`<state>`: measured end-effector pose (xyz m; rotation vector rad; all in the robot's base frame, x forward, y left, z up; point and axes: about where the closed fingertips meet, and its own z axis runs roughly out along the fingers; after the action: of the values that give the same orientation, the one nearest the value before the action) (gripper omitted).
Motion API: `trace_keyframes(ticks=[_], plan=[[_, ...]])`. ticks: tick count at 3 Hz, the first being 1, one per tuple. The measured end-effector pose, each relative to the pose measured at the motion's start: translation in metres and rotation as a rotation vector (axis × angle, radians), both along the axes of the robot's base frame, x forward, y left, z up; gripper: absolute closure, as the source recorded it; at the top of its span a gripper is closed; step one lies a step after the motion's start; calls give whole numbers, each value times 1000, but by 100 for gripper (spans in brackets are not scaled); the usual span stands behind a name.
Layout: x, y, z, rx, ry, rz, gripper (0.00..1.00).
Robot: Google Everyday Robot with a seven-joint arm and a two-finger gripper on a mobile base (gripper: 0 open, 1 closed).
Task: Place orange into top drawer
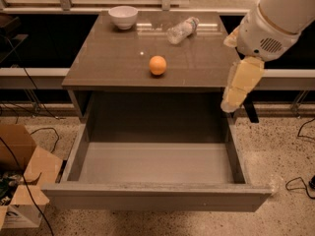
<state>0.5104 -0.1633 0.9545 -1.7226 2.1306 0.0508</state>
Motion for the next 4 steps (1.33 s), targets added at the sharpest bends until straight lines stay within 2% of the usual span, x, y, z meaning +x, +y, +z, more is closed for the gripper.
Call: trace_keyframes(ticks=[1, 2, 3, 4], plan=[[42, 13, -9, 46, 15, -3, 0], [45, 14, -12, 52, 15, -14, 0], [63, 20, -27, 83, 12, -75, 0], [108, 42, -45, 159, 16, -111, 0]])
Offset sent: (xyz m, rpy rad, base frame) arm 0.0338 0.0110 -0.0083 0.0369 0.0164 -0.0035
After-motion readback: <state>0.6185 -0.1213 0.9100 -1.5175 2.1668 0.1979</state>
